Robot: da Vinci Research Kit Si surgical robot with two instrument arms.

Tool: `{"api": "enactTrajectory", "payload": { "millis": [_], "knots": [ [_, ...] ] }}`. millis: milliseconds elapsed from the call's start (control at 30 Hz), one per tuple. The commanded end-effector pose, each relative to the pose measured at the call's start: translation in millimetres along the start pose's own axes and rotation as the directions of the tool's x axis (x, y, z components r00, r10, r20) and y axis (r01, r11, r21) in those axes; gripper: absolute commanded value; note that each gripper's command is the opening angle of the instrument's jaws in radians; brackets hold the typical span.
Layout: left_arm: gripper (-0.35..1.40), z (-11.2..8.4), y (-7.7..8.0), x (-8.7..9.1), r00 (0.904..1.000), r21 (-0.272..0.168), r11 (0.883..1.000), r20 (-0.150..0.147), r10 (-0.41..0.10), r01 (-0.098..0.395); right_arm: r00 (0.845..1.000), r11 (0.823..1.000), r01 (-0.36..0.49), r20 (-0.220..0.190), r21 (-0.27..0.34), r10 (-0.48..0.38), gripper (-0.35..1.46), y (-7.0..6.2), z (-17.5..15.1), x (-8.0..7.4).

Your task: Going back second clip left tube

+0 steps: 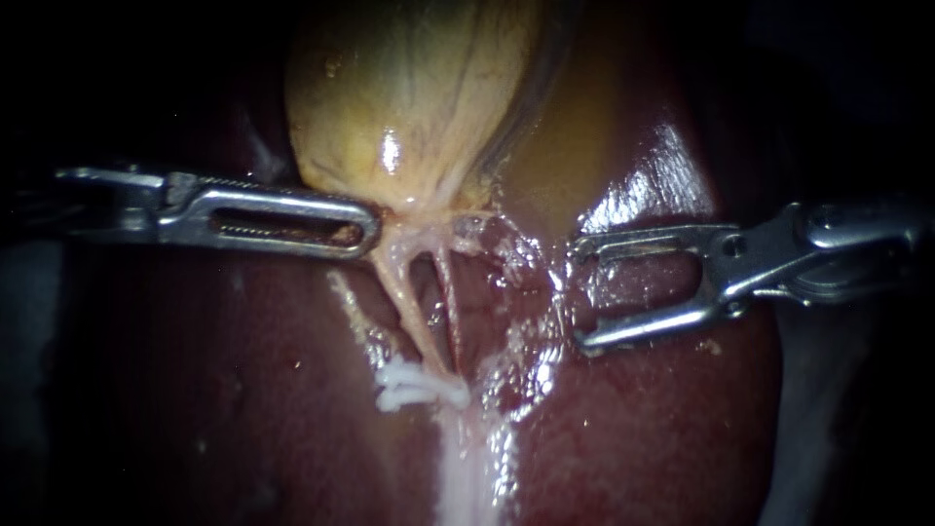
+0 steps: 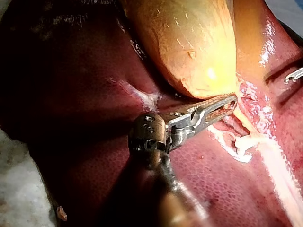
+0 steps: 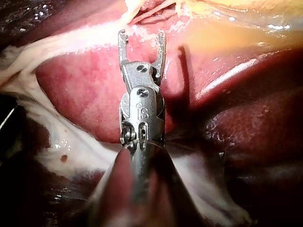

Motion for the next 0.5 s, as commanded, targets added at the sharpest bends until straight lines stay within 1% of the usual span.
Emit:
{"api": "enactTrajectory", "payload": {
  "millis": [33, 167, 233, 400, 500],
  "knots": [
    [-0.35, 0.3, -0.2, 0.0, 1.0, 0.003, 1.0, 0.005, 0.001, -0.001, 1.0, 1.0, 0.0, 0.0, 0.0, 0.0, 0.49, 0.0, 0.0, -0.1],
    [-0.35, 1.8, -1.5, -0.4, 0.9999, 0.004, 1.0, 0.016, 0.006, -0.006, 1.0, 1.0, 0.0, 0.0, 0.0, 0.0, 0.49, 0.0, 0.0, -0.1],
    [-0.35, 2.3, -1.8, -0.6, 0.9998, 0.006, 1.0, 0.019, 0.008, -0.008, 1.0, 1.0, 0.0, 0.0, 0.0, 0.0, 0.49, 0.0, 0.0, -0.1],
    [-0.35, 3.0, -1.9, -0.7, 0.9997, 0.006, 1.0, 0.022, 0.009, -0.009, 1.0, 1.0, 0.0, 0.0, 0.001, 0.0, 0.49, -0.1, -0.1, -0.1],
    [-0.35, 3.1, -1.9, -0.7, 0.9997, 0.004, 1.0, 0.024, 0.009, -0.009, 1.0, 1.0, 0.0, 0.0, 0.001, 0.0, 0.49, -0.1, -0.1, -0.1]
  ]
}}
